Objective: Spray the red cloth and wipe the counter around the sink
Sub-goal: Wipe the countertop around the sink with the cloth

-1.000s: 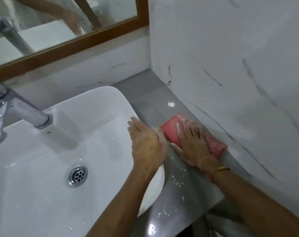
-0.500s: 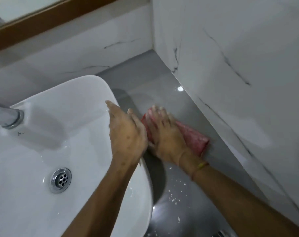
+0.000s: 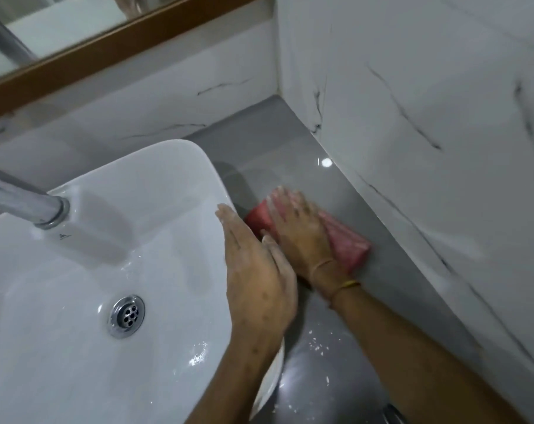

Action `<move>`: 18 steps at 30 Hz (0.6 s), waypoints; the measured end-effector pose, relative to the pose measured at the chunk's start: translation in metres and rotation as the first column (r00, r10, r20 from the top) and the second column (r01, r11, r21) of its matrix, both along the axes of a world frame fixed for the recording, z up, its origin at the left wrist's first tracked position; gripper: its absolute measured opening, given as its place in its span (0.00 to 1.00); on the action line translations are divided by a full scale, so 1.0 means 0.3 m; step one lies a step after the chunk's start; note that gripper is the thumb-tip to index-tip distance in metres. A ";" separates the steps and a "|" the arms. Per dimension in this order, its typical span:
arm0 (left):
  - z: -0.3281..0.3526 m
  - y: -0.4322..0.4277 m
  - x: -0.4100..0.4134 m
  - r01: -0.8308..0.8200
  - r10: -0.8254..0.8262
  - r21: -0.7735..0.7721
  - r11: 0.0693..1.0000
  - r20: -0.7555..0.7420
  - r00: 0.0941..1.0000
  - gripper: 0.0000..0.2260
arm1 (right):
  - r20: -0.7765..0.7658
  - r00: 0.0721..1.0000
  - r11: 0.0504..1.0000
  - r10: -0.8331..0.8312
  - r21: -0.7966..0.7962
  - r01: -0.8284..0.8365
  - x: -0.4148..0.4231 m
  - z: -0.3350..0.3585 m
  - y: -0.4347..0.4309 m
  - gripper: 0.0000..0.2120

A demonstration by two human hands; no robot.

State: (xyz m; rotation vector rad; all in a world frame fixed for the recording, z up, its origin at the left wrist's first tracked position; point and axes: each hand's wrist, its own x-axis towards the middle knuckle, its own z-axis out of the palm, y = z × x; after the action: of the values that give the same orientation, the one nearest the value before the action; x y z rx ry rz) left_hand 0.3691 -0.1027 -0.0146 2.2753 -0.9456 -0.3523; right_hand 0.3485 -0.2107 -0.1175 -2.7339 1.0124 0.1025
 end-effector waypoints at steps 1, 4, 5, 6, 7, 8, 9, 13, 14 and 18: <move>0.006 -0.005 0.004 0.009 -0.009 0.000 1.000 -0.003 1.000 0.30 | 0.012 0.998 0.998 0.057 -0.001 -0.057 0.021 0.000 0.029 0.33; 0.015 0.001 -0.008 0.018 -0.017 0.015 1.000 -0.020 1.000 0.30 | 0.073 0.980 0.983 0.183 0.017 -0.184 -0.104 0.015 0.169 0.34; 0.014 0.001 -0.003 0.015 -0.015 0.015 1.000 -0.023 1.000 0.29 | 0.121 0.980 0.985 0.159 0.045 -0.165 -0.175 0.012 0.212 0.33; 0.006 0.025 -0.014 0.009 -0.008 0.017 1.000 -0.046 0.999 0.29 | 0.095 0.984 0.988 0.150 0.019 -0.152 -0.275 0.003 0.276 0.32; 0.001 0.022 -0.007 0.004 -0.003 0.018 1.000 -0.041 0.999 0.29 | 0.051 0.986 0.987 0.160 -0.016 -0.160 -0.355 -0.007 0.302 0.31; -0.005 0.031 -0.007 -0.004 0.004 0.016 1.000 -0.034 0.999 0.29 | -0.001 0.988 0.987 0.156 -0.047 -0.156 -0.438 -0.018 0.312 0.31; -0.004 0.023 -0.005 -0.008 0.008 0.013 1.000 -0.027 1.000 0.29 | -0.022 0.991 0.988 0.131 -0.084 -0.133 -0.490 -0.026 0.281 0.32; 0.007 -0.026 0.003 -0.013 0.013 -0.009 1.000 -0.040 0.999 0.29 | -0.046 0.991 0.984 -0.125 -0.136 0.117 -0.440 -0.014 0.102 0.31; 0.006 -0.031 0.006 -0.027 0.026 -0.014 1.000 -0.045 0.999 0.29 | -0.047 0.983 0.978 -0.177 -0.119 0.171 -0.398 -0.006 0.096 0.31; -0.001 -0.014 0.009 -0.037 0.036 -0.011 0.999 -0.045 0.998 0.29 | -0.034 0.994 0.991 -0.106 -0.085 0.103 -0.342 -0.017 0.350 0.33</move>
State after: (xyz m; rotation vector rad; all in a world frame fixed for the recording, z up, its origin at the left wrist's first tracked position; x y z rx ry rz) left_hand 0.3718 -0.1069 -0.0150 2.2609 -0.8803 -0.3794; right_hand 0.2460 -0.1057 -0.1227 -2.7563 1.1940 0.0984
